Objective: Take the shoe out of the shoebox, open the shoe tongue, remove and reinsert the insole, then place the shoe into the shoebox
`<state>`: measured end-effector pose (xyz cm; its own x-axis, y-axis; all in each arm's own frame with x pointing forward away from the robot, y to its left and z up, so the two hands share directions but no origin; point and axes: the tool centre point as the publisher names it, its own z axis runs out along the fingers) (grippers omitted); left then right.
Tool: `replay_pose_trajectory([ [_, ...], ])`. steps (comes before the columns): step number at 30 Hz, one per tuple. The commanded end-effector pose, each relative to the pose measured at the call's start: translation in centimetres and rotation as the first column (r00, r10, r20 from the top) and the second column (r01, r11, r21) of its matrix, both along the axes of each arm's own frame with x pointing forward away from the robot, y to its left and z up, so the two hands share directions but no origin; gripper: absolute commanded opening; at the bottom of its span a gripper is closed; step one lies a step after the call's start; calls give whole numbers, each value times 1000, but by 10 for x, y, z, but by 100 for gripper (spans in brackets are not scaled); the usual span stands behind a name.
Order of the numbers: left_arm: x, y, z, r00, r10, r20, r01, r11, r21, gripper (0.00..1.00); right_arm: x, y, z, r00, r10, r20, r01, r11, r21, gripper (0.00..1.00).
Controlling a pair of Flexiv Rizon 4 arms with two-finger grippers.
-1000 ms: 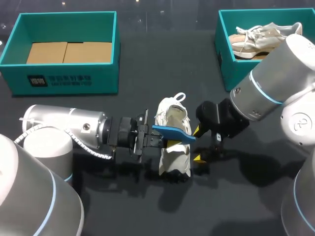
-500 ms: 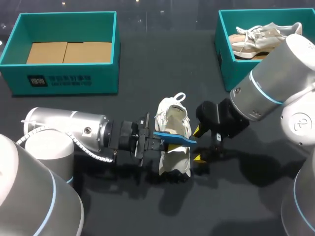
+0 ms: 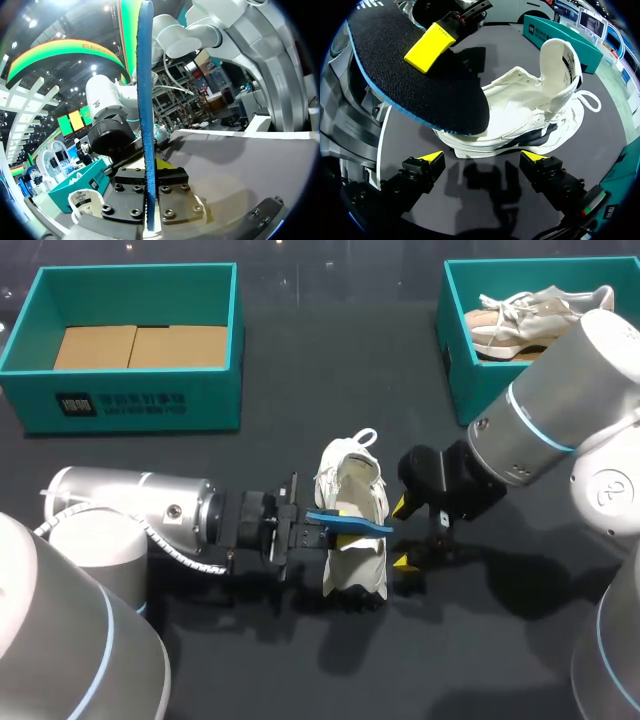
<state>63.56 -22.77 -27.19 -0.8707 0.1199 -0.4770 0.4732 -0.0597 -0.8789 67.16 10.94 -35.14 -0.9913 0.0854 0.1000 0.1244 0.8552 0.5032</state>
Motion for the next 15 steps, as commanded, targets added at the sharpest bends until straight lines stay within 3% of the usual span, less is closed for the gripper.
replay_pose_trajectory([
  [1,0,4,-2,1000,13,-1,-13,1000,-7,0,-1,1,0,1000,-1,1,1,1000,-2,100],
  [15,9,-1,-14,1000,23,-2,-23,999,-50,0,-1,1,0,1000,-1,1,1,1000,-2,100],
])
